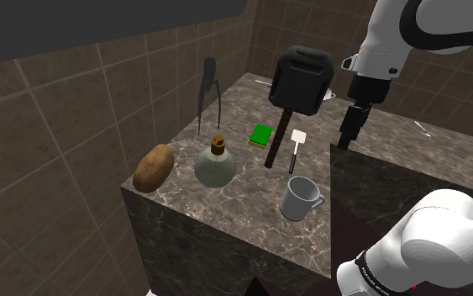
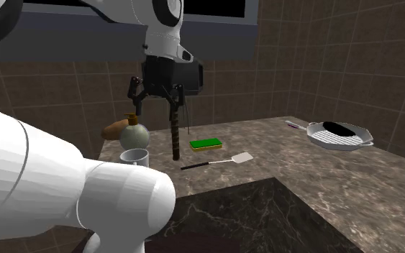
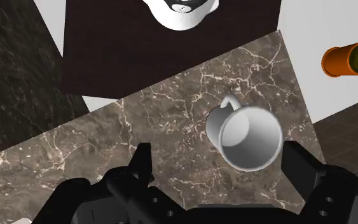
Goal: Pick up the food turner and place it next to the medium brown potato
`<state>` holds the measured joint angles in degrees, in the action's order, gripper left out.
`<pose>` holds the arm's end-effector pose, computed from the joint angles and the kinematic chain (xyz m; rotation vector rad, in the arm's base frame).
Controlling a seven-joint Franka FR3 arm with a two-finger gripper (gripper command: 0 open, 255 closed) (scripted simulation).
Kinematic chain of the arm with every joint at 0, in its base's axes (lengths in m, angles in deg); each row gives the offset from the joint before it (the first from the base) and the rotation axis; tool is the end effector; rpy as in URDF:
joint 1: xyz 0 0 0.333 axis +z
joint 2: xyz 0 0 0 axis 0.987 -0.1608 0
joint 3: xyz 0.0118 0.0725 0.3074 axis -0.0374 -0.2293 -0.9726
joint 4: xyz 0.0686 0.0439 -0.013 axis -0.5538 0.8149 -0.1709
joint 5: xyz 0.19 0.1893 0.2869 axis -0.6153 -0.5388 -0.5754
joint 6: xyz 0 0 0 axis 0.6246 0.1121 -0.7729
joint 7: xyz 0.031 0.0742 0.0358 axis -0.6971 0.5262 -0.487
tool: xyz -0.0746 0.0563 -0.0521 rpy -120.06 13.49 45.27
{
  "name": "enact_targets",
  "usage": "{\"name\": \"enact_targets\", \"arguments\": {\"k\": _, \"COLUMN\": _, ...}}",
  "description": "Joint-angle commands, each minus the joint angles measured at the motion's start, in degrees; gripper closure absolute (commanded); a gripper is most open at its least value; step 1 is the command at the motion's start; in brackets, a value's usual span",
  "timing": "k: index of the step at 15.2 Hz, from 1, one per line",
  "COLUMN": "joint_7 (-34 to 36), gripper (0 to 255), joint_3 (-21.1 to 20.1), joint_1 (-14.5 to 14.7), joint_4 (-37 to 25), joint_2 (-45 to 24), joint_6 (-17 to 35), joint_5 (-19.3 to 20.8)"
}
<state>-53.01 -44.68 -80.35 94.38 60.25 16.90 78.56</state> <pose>0.2796 -0.0053 0.5528 -2.9922 -0.2286 0.2704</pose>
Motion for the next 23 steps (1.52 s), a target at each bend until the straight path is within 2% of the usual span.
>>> {"name": "enact_targets", "arguments": {"k": 1, "joint_7": 0.0, "gripper": 0, "joint_3": 0.0, "joint_1": 0.0, "joint_4": 0.0, "joint_2": 0.0, "joint_6": 0.0, "joint_5": 0.0}}
{"name": "enact_targets", "arguments": {"k": 11, "joint_7": 20.5, "gripper": 0, "joint_3": -3.3, "joint_1": -8.4, "joint_4": 1.3, "joint_2": -15.8, "joint_6": 20.5, "joint_5": -1.7}}
{"name": "enact_targets", "arguments": {"k": 23, "joint_7": 44.5, "gripper": 0, "joint_3": -2.9, "joint_1": -18.0, "joint_4": -2.5, "joint_2": -35.1, "joint_6": 39.9, "joint_5": 0.7}}
